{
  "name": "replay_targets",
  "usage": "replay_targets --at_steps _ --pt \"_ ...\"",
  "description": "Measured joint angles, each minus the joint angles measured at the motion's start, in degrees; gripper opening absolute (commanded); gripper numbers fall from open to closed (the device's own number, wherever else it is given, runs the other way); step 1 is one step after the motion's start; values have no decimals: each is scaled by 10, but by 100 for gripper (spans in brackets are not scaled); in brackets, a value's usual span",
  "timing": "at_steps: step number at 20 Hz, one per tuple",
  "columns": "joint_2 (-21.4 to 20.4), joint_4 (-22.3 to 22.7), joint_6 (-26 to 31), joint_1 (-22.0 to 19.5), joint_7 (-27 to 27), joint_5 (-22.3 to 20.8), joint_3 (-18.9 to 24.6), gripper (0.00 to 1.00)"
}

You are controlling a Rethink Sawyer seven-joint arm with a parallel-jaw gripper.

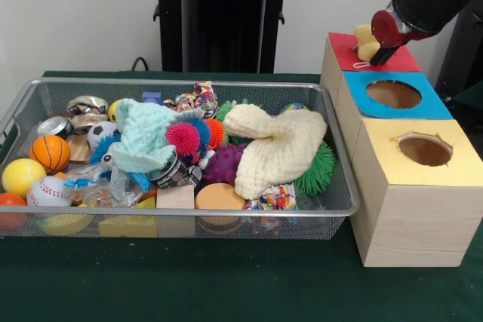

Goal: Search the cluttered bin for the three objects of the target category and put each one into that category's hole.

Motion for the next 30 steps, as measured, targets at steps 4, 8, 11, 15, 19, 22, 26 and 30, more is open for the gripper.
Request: replay_targets --at_steps 4,8,11,15,19,22,26,30 --pt "2 0 0 11 3 3 -8 0" --pt "3 0 0 20 5 5 -15 0" --pt "5 0 1 30 7 9 -20 0" --pt "7 0 2 34 10 12 -23 0" --pt "10 1 5 36 15 14 -24 0" --pt "15 4 7 37 19 14 -24 0" --pt "19 6 6 39 20 14 -25 0" --pt "21 6 6 40 20 14 -26 0"
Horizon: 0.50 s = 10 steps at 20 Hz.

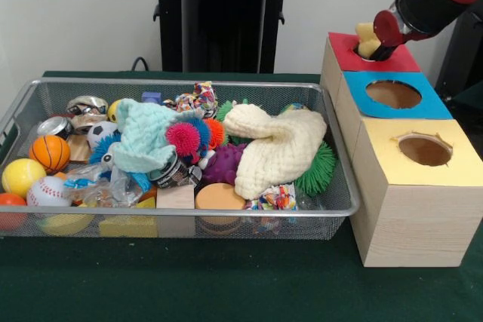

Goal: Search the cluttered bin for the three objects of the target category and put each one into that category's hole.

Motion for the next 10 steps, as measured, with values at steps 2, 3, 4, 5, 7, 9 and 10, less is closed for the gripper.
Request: replay_targets --at_steps 2,3,4,5,7,9,10 --pt "0 0 0 0 0 0 -1 0" --pt "1 0 0 0 0 0 -1 0" --pt "1 0 0 0 0 0 -2 0" --pt "1 0 0 0 0 0 -2 0" --pt "1 0 0 1 0 0 -3 100" --pt "2 1 4 1 0 0 -7 100" --pt "2 1 6 1 0 0 -9 100"
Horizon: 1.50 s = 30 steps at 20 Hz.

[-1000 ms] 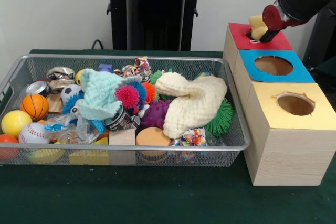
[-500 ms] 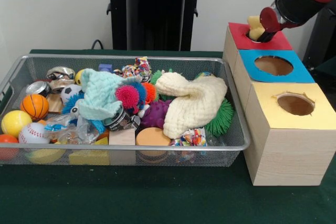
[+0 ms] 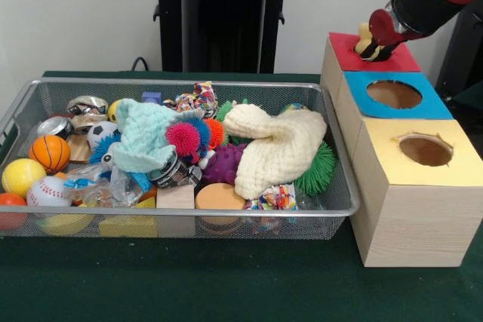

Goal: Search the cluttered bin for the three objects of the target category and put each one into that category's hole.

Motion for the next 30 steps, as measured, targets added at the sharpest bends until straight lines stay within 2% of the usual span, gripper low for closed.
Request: replay_targets --at_steps 12,30 --pt "1 -1 1 4 0 0 -4 100" --pt "-1 10 -50 62 7 -3 -56 100"
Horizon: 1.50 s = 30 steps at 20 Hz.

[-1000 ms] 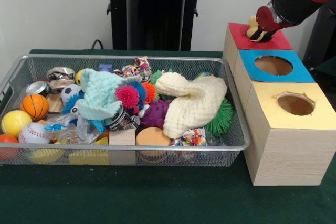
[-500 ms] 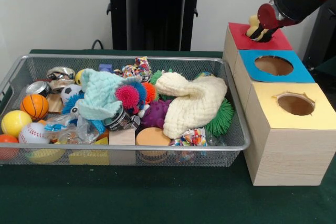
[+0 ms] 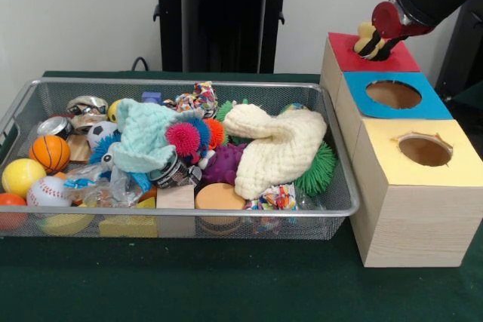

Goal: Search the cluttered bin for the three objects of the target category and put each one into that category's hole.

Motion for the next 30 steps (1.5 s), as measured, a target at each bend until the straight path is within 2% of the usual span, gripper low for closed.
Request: replay_targets --at_steps 16,30 --pt "-24 44 -78 15 21 0 -11 100" --pt "-30 47 -81 15 21 0 -11 100"
